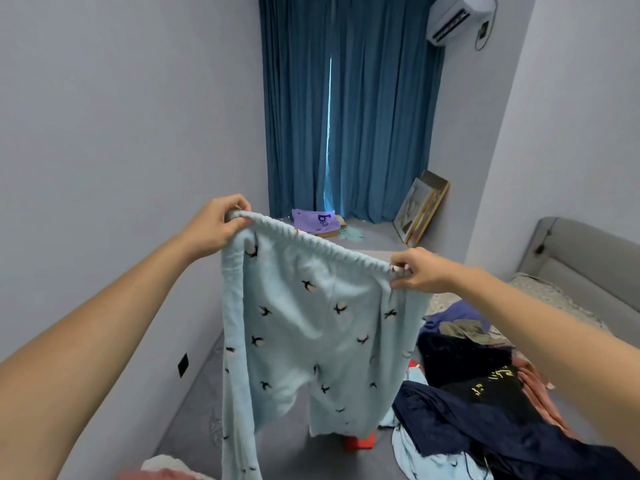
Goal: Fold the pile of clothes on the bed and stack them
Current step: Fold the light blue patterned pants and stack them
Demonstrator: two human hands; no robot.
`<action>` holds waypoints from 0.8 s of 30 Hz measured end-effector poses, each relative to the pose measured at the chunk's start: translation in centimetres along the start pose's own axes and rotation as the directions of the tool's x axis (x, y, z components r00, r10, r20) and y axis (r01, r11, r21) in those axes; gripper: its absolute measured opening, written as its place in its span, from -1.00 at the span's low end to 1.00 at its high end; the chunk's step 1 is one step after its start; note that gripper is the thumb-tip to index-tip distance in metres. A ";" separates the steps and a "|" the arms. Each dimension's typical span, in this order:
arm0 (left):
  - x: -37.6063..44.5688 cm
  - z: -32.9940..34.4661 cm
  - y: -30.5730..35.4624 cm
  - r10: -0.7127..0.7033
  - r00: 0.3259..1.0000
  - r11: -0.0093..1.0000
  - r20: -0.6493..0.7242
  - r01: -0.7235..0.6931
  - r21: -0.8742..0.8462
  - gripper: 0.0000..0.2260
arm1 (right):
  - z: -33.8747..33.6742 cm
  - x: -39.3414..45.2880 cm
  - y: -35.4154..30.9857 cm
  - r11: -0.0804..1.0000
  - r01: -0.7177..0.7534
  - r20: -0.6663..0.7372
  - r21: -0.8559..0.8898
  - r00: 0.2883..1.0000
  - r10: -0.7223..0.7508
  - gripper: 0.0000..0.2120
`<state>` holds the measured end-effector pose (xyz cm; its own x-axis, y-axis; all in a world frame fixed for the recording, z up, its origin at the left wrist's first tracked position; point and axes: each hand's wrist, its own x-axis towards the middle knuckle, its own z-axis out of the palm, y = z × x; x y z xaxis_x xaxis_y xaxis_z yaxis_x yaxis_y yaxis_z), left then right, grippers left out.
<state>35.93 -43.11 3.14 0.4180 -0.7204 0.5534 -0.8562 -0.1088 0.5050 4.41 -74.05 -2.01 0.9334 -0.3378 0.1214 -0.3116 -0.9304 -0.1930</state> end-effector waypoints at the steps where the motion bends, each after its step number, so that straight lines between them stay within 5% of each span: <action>1: 0.1 0.0 0.3 -0.003 1.000 1.000 -0.010 0.003 0.003 -0.89 | -0.4 -0.4 0.5 1.000 -0.001 -0.003 -0.003 1.000 0.001 -0.72; 7: 1.2 -0.9 2.4 -0.028 0.999 1.000 -0.045 0.028 0.005 -0.91 | -5.1 0.0 2.1 0.999 0.000 -0.042 0.041 0.999 0.001 -0.69; 14: 2.2 -3.7 3.7 -0.013 1.000 1.000 -0.020 0.014 0.026 -0.88 | -8.3 1.3 2.3 0.999 0.010 0.164 0.050 0.986 -0.018 -0.73; 24: 1.3 -5.0 3.2 -0.067 0.967 0.995 0.247 0.083 -0.055 -0.93 | -11.1 2.0 2.7 0.977 0.013 -0.023 0.212 1.000 -0.009 -0.52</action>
<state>35.25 -40.95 8.78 0.3861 -0.8584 0.3378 -0.8006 -0.1299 0.5850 3.43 -78.81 8.49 0.9317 -0.3328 0.1454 -0.2543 -0.8836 -0.3932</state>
